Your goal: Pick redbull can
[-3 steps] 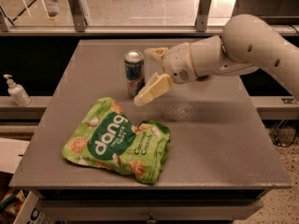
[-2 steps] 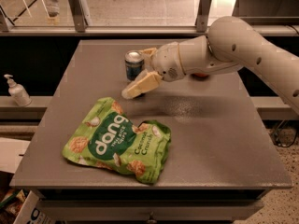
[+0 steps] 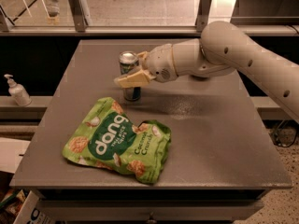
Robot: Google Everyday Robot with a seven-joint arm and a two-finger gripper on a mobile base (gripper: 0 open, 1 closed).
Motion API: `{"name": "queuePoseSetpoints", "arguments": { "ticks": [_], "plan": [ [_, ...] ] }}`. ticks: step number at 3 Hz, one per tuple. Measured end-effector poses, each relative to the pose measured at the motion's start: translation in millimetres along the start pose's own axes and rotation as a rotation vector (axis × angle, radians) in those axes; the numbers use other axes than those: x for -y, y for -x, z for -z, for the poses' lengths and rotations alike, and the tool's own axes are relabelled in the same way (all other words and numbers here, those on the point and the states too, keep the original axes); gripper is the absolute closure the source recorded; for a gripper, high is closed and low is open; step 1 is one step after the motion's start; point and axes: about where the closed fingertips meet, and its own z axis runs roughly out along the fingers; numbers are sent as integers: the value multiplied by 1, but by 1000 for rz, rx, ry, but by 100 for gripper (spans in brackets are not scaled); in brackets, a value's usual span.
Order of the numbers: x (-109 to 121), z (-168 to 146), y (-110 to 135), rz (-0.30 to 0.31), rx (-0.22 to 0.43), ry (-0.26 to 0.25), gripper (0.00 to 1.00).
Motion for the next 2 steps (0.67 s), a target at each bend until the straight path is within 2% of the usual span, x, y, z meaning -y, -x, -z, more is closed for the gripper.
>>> {"name": "queuePoseSetpoints", "arguments": {
  "ticks": [1,2],
  "plan": [
    [3,10,22,-19,56,-16,88],
    [7,30,59,-26,118,-37,100]
  ]
}}
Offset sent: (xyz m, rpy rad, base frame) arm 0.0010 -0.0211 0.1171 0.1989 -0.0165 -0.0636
